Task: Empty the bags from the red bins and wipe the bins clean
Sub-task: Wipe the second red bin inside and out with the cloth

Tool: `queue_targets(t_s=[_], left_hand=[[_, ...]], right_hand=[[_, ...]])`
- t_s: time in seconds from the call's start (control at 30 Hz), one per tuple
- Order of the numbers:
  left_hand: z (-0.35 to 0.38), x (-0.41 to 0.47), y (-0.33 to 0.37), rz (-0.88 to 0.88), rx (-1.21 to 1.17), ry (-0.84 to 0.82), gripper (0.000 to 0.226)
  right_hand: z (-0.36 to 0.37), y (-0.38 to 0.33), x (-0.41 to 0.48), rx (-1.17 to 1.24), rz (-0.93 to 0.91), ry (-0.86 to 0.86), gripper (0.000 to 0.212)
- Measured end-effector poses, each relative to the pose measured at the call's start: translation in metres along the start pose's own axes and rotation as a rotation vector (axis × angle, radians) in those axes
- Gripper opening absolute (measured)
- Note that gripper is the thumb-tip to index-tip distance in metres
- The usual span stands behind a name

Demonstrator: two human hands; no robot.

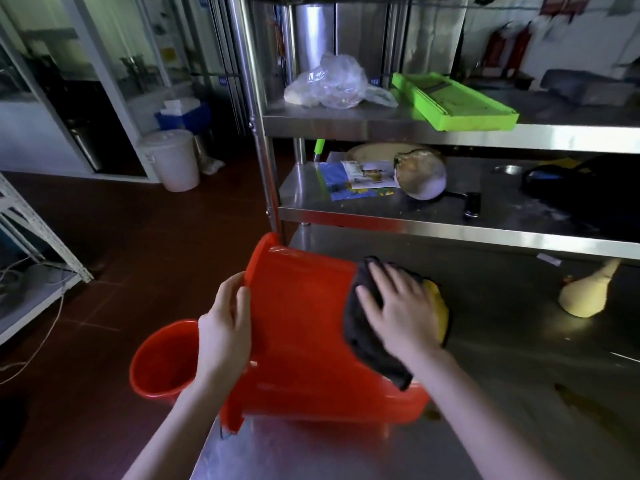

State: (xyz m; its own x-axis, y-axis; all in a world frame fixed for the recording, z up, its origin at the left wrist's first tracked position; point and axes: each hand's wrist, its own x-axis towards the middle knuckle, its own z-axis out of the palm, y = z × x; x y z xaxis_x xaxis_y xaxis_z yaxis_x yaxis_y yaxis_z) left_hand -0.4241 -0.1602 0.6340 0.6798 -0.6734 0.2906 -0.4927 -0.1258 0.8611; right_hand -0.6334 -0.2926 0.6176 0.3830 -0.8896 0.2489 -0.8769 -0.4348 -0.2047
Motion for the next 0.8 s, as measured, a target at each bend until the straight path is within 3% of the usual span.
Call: queue_targets(t_s=[0.13, 0.2, 0.3, 0.4, 0.5, 0.57, 0.67, 0.8], left_hand=[[-0.004, -0.015, -0.015, 0.006, -0.035, -0.009, 0.029], [-0.005, -0.02, -0.019, 0.017, -0.052, 0.0, 0.032], [-0.008, -0.022, -0.023, -0.02, -0.078, -0.017, 0.029], [-0.009, -0.019, -0.023, -0.012, -0.054, -0.015, 0.025], [-0.008, -0.015, -0.019, 0.029, -0.033, -0.011, 0.034], [-0.007, -0.017, -0.019, 0.027, -0.031, -0.004, 0.037], [-0.009, -0.025, -0.021, 0.007, -0.049, 0.001, 0.04], [-0.012, -0.037, -0.022, 0.023, -0.1, 0.021, 0.04]], right_hand=[[-0.004, 0.015, 0.052, 0.094, 0.269, -0.395, 0.055], [-0.003, -0.01, 0.073, 0.067, 0.259, -0.483, 0.055], [0.0, -0.077, 0.08, 0.121, -0.026, -0.425, 0.058], [0.005, -0.121, 0.061, 0.153, -0.234, -0.219, 0.056], [0.009, -0.114, 0.027, 0.099, -0.442, -0.02, 0.061], [0.011, -0.086, 0.015, 0.097, -0.498, 0.025, 0.061], [0.002, -0.037, 0.022, 0.102, -0.273, -0.063, 0.059], [0.0, 0.021, 0.074, 0.094, 0.061, -0.529, 0.052]])
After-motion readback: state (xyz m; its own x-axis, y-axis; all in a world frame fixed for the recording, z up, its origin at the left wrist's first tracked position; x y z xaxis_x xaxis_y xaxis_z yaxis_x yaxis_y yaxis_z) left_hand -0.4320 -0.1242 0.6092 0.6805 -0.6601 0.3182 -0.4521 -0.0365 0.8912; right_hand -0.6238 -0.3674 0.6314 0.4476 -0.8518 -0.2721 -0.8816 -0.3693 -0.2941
